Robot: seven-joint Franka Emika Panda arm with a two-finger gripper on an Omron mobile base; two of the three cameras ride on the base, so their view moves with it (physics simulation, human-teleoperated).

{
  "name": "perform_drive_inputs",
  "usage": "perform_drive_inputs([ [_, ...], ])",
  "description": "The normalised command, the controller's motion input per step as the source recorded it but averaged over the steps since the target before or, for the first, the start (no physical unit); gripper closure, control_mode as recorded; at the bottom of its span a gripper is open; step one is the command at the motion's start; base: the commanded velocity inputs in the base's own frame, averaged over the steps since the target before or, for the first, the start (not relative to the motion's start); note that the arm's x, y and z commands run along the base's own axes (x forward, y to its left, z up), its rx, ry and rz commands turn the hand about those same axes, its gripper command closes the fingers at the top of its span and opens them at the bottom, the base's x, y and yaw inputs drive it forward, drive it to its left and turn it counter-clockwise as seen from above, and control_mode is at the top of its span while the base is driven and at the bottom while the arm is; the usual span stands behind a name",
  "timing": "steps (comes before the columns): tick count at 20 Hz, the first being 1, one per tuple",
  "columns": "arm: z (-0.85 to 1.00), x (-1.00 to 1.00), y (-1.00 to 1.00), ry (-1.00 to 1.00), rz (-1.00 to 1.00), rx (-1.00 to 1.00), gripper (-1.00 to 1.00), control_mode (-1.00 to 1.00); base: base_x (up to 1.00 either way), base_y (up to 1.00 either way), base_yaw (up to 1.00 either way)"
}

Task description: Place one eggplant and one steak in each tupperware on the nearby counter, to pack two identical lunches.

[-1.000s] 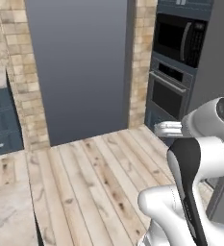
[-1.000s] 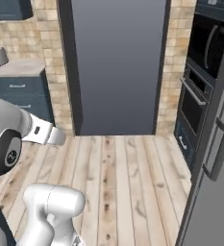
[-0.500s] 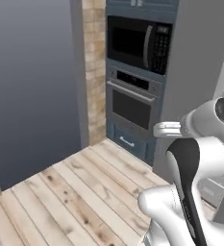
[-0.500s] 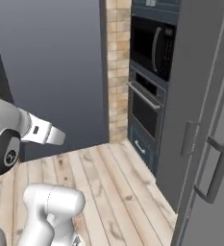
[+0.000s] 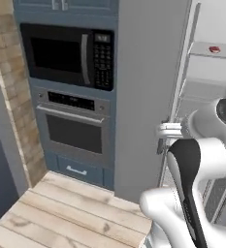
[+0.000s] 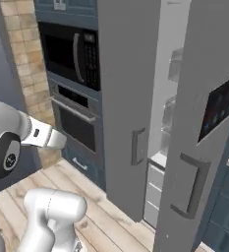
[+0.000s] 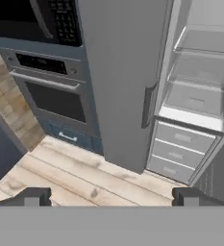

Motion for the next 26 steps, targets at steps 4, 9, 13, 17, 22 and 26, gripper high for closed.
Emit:
perform_drive_inputs([
  [4, 0.00, 0.00, 0.00, 0.00, 0.00, 0.00, -1.00, 1.00, 0.46, -0.03, -0.80],
  [9, 0.00, 0.00, 0.00, 0.00, 0.00, 0.00, -1.00, 1.00, 0.23, 0.00, -0.60],
  [13, 0.00, 0.00, 0.00, 0.00, 0.00, 0.00, -1.00, 1.00, 0.17, 0.00, -0.12],
  [17, 0.00, 0.00, 0.00, 0.00, 0.00, 0.00, -1.00, 1.00, 0.37, 0.09, -0.31],
  [22, 0.00, 0.00, 0.00, 0.00, 0.00, 0.00, -1.00, 1.00, 0.35, 0.37, -0.15],
  [26, 0.00, 0.00, 0.00, 0.00, 0.00, 0.00, -1.00, 1.00, 0.65, 0.19, -0.20],
])
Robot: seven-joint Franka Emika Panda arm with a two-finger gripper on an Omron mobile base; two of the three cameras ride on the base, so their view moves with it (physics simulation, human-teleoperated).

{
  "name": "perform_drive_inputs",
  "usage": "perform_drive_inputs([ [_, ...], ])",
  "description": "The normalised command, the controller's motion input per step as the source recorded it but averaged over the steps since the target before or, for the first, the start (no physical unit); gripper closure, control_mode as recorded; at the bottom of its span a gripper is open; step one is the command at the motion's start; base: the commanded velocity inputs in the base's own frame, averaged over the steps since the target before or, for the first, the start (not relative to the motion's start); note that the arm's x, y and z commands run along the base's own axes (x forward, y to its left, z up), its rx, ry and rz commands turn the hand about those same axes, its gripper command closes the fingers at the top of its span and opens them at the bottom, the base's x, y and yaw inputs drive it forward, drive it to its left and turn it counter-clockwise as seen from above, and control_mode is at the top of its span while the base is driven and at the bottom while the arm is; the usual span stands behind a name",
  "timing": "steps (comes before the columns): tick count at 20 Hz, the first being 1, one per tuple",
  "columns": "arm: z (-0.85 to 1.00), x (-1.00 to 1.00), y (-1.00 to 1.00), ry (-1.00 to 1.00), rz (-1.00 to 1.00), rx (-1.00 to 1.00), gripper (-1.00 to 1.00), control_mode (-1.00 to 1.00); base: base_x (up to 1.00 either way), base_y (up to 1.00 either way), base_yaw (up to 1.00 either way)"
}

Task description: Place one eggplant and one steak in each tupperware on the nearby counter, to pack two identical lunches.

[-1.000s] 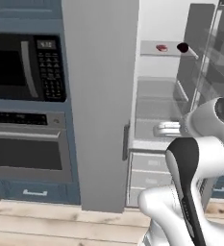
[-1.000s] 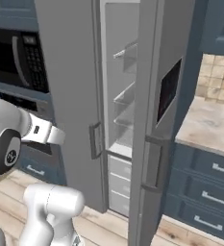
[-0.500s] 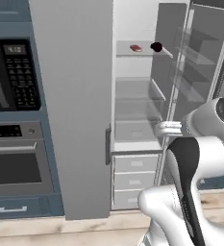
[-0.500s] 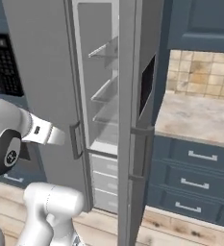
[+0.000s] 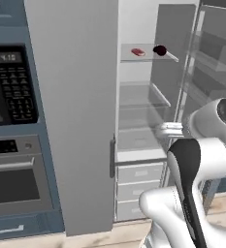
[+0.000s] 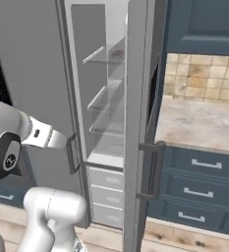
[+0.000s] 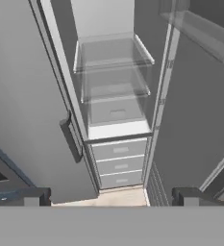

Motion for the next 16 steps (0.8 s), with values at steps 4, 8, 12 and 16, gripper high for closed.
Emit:
perform_drive_inputs([
  [4, 0.00, 0.00, 0.00, 0.00, 0.00, 0.00, -1.00, 1.00, 0.88, -0.09, -0.10],
  [8, 0.00, 0.00, 0.00, 0.00, 0.00, 0.00, -1.00, 1.00, 1.00, 0.00, -0.13],
  [12, 0.00, 0.00, 0.00, 0.00, 0.00, 0.00, -1.00, 1.00, 0.72, -0.25, -0.13],
  [16, 0.00, 0.00, 0.00, 0.00, 0.00, 0.00, -1.00, 1.00, 0.32, -0.14, -0.04],
])
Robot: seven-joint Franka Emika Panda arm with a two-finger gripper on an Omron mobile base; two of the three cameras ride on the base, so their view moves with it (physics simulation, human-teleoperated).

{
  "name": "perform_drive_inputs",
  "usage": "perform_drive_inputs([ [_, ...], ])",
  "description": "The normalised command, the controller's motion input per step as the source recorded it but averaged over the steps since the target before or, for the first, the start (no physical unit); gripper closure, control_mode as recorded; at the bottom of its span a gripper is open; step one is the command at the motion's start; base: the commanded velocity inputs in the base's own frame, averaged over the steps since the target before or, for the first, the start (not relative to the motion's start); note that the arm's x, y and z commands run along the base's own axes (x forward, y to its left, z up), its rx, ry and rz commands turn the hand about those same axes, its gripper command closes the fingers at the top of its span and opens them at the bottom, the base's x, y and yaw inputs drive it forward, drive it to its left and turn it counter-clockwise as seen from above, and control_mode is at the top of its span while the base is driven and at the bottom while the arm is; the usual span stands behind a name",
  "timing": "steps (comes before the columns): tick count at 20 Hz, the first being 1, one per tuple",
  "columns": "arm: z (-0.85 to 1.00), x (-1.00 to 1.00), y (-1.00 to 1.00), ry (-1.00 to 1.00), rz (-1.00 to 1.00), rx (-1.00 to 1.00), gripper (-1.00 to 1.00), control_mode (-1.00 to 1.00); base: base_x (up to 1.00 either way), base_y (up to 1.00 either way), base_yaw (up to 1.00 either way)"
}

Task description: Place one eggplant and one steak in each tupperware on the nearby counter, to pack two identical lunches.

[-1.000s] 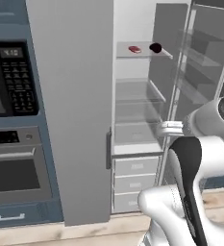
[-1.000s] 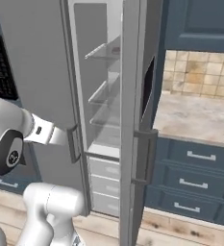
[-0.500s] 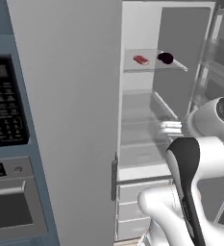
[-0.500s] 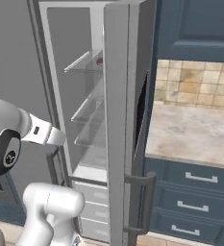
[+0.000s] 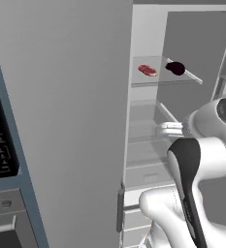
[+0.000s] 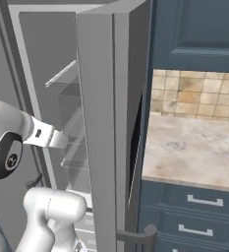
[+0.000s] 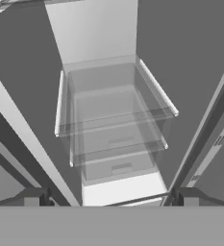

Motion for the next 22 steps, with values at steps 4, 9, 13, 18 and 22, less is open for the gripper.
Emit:
perform_drive_inputs([
  [4, 0.00, 0.00, 0.00, 0.00, 0.00, 0.00, -1.00, 1.00, 0.00, -0.47, -0.07],
  [9, 0.00, 0.00, 0.00, 0.00, 0.00, 0.00, -1.00, 1.00, 0.32, -0.26, -0.10],
  [13, 0.50, -0.04, -0.08, -0.03, 0.00, 0.00, -1.00, -1.00, 0.08, -0.12, -0.01],
  [18, 1.00, 0.00, 0.00, 0.00, -0.02, -0.04, -1.00, -1.00, 0.00, 0.00, 0.00],
  [22, 1.00, 0.00, 0.00, 0.00, 0.00, -0.07, -1.00, -1.00, 0.00, 0.00, 0.00],
])
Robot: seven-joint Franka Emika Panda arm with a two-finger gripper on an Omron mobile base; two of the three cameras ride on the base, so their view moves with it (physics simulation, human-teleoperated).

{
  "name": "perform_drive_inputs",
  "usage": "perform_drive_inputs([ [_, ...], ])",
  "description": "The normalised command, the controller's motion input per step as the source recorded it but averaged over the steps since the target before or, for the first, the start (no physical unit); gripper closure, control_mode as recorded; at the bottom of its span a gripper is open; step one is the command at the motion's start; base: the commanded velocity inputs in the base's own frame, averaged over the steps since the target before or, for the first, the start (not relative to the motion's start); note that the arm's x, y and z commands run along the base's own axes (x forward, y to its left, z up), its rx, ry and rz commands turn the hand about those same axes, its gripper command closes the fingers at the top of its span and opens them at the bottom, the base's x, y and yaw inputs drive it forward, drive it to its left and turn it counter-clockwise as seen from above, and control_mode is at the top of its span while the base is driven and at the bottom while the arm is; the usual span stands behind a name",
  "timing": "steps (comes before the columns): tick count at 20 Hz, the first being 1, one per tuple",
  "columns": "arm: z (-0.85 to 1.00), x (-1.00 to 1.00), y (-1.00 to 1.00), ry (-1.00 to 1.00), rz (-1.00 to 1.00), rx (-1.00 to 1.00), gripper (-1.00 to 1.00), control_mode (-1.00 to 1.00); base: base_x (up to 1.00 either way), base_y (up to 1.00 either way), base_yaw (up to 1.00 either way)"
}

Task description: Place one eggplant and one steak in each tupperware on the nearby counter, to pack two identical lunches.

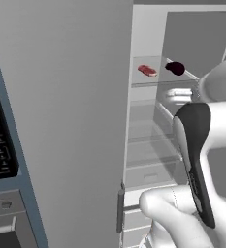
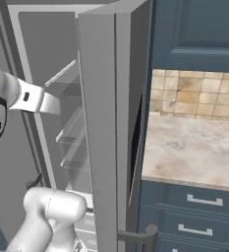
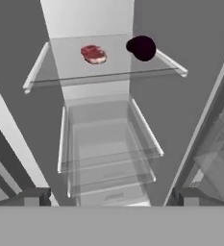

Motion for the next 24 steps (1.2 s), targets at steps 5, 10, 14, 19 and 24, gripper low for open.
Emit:
perform_drive_inputs([
  [5, 0.41, 0.20, -0.33, 0.08, 0.16, 0.04, -1.00, -1.00, 0.00, 0.00, 0.00],
  [10, -0.07, 0.33, 0.00, 0.00, 0.01, -0.06, -1.00, -1.00, 0.00, 0.00, 0.00],
  [14, -0.18, 1.00, -0.24, -0.03, -0.04, 0.00, -1.00, -1.00, 0.00, 0.00, 0.00],
  [19, -0.31, 1.00, -0.10, -0.07, 0.00, 0.03, -1.00, -1.00, 0.00, 0.00, 0.00],
  [24, -0.31, 1.00, 0.00, -0.04, 0.00, 0.13, -1.00, -1.00, 0.00, 0.00, 0.00],
])
